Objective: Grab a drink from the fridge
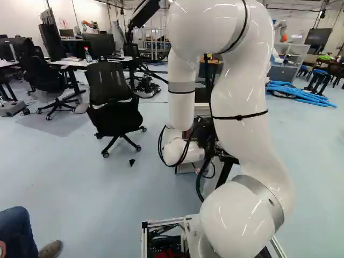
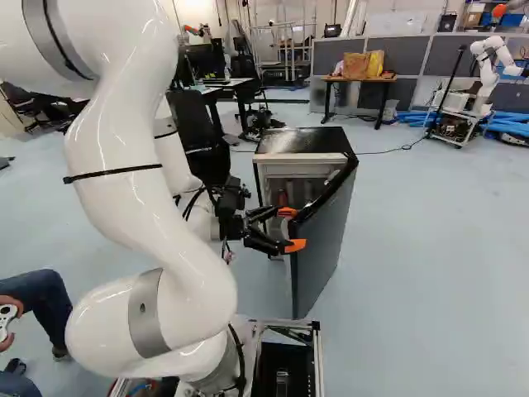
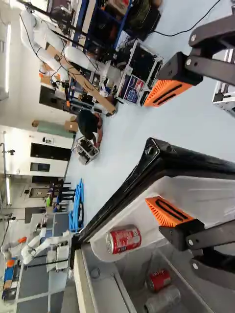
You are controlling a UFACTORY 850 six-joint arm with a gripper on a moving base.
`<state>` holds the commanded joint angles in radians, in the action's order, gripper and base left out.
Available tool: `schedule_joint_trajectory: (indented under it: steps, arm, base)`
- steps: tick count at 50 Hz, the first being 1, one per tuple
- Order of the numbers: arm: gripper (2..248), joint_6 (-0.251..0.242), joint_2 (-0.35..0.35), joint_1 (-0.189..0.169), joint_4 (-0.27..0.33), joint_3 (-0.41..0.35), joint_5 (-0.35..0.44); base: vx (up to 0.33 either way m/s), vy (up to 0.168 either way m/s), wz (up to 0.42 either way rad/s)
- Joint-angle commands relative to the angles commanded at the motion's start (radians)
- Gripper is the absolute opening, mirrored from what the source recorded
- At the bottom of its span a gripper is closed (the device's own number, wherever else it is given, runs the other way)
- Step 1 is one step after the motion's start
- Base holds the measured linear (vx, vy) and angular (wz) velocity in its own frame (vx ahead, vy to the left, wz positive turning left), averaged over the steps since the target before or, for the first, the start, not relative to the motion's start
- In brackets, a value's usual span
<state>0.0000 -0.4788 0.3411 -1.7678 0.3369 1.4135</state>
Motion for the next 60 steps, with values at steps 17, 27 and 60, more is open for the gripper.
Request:
schedule_joint_trajectory:
  steps: [17, 27, 60]
  arm:
    - [247, 0.0, -0.002, -0.142, -0.046, 0.037, 0.01]
    - [247, 0.0, -0.004, -0.232, -0.072, 0.069, 0.013]
    - [247, 0.0, -0.031, -0.519, -0.099, 0.225, -0.008]
  base:
    - [0.0, 0.0, 0.0]
    - [0.0, 0.0, 0.0]
    - [0.0, 0.0, 0.0]
